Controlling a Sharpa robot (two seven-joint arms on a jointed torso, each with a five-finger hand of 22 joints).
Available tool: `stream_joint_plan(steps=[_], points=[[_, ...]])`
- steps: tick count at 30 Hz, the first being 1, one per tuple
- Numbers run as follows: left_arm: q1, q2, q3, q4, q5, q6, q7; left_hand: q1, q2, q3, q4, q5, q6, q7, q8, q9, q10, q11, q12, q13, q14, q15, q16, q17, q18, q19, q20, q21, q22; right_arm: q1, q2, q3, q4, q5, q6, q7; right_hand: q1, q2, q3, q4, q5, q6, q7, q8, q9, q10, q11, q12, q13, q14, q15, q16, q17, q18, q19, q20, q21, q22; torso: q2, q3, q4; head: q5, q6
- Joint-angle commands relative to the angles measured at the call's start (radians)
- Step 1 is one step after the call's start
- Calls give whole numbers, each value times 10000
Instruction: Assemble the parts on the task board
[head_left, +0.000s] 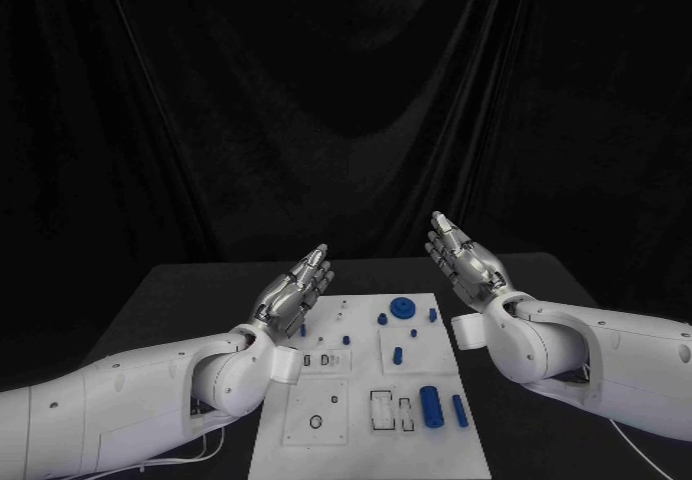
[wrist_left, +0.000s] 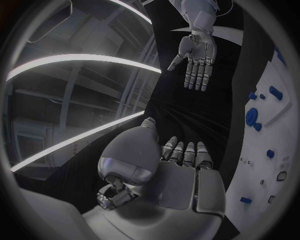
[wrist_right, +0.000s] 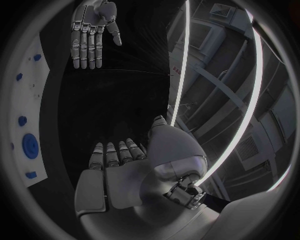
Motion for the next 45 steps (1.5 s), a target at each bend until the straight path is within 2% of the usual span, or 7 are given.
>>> stream_joint_plan(steps=[1,7,16,21,30,35,45], points=[[25,24,10,-5,-23,560,2322,132,14,13,17,71,-6,-22,33,9,19,-67,-33,-14,-4,-663,-37,-11,82,8,-444,-34,-12,13,-5,8,2,18,410,-1,100,28,-3,-12,36,0,84,35,-1,-1,90,-48,-13,-3,-957,-38,-16,128,-3,122,-36,-14,-8,4,4,6,-43],[24,29,9,-55,-47,577,2319,180,16,24,18,95,31,-9,40,14,19,-48,-33,-14,-4,-623,-37,-11,83,8,-402,-34,-12,13,1,8,-49,-267,492,-41,204,12,24,-16,46,22,191,40,3,-1,242,-48,-13,-3,-715,-38,-16,144,-3,335,-36,-14,-5,3,-7,40,-116],[23,-67,8,-276,-732,493,2377,396,27,87,11,258,70,26,42,16,19,8,-33,-14,-4,-547,-37,-11,120,8,-286,-34,-12,151,23,8,-364,-2766,503,-374,1130,-294,228,-92,556,408,663,103,62,-1,986,-48,-13,-3,614,-38,-16,107,-3,1410,-36,-14,-4,3,0,136,-464],[24,-198,8,-463,-976,511,2477,708,-5,153,14,534,247,32,68,38,19,13,-33,-14,-4,-496,-37,-11,179,8,-172,-34,-12,582,98,8,-659,-4327,925,-1162,1776,-458,366,-125,686,586,394,108,74,41,1714,-29,4,-3,1606,-38,-16,38,85,2250,39,45,-7,-5,-9,274,-962],[39,-728,9,-710,-1832,394,3015,1167,-89,143,18,655,413,122,71,47,19,124,-33,-14,-4,-371,-37,-11,428,8,200,-34,-12,1773,353,9,-1253,-6456,1880,-2363,2317,-564,456,-236,585,731,296,133,96,43,1770,-29,4,328,2148,50,73,49,931,2781,449,275,10,-10,-3,413,-1568],[166,-1210,10,-425,-2380,127,3325,1476,-168,129,19,916,581,319,85,61,19,329,-33,-14,-4,-191,-37,-11,492,8,454,-34,-12,2466,358,9,-1448,-9151,2084,-3319,3242,-707,669,-1012,795,1497,794,203,169,442,2349,53,89,4660,2734,829,649,-379,5443,2933,1958,867,91,-19,34,358,-1795],[646,-1777,10,156,-2958,-335,3617,1840,-239,159,11,1396,659,423,95,70,19,457,-33,-14,-4,-77,-37,-11,546,8,605,-34,-12,2994,393,9,-1378,-15730,2849,-5592,4360,-1251,2213,-2432,12,3086,888,368,310,3301,2733,461,408,10602,1452,2266,1498,187,10059,2244,2559,851,616,-67,70,384,-1898]])
